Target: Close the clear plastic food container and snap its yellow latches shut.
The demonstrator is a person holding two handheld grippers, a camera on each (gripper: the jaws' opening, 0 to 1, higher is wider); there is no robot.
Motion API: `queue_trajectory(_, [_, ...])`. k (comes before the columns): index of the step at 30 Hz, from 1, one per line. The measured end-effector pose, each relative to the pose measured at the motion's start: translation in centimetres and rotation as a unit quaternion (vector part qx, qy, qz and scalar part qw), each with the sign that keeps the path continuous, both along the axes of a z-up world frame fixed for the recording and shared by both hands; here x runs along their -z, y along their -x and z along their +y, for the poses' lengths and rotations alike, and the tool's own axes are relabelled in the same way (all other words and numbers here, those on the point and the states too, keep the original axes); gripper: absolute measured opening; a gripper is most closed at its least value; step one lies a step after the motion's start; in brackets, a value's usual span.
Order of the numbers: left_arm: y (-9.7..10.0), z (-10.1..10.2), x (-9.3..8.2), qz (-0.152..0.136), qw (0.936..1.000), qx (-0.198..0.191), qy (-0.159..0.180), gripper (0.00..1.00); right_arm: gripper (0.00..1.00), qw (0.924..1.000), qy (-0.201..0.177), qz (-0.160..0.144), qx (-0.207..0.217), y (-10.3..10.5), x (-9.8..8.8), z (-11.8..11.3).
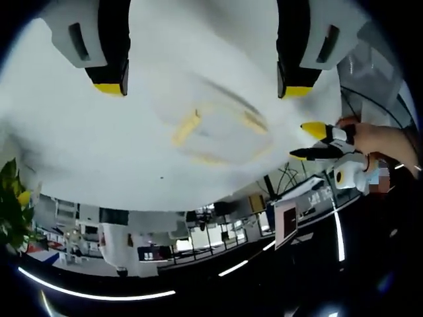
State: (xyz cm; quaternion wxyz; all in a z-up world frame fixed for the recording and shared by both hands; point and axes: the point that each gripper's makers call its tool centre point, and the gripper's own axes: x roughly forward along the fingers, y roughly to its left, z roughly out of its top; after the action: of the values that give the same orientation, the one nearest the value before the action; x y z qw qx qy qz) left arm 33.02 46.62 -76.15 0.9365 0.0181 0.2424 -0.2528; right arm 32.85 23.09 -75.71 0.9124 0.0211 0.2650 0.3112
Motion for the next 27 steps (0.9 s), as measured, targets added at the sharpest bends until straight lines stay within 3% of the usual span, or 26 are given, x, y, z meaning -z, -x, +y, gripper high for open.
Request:
queue_trajectory(6, [1.1,0.6,0.0,0.003,0.9999,0.013,-0.009,0.77,0.88,0.9996,-0.011,-0.014,0.019,0.8,-1.3,-1.2])
queue_trajectory(15, [2.9,2.4,-1.0,0.006,1.0000,0.001,0.000,0.76,0.86,0.9989,-0.025,-0.020,0.035,2.1,-2.5,-2.3])
queue_trajectory(27, [5.5,4.1,-1.2,0.007,0.9998,-0.018,0.009,0.73,0.86,0.9979,-0.035,-0.017,0.053,5.0,-3.0,-3.4])
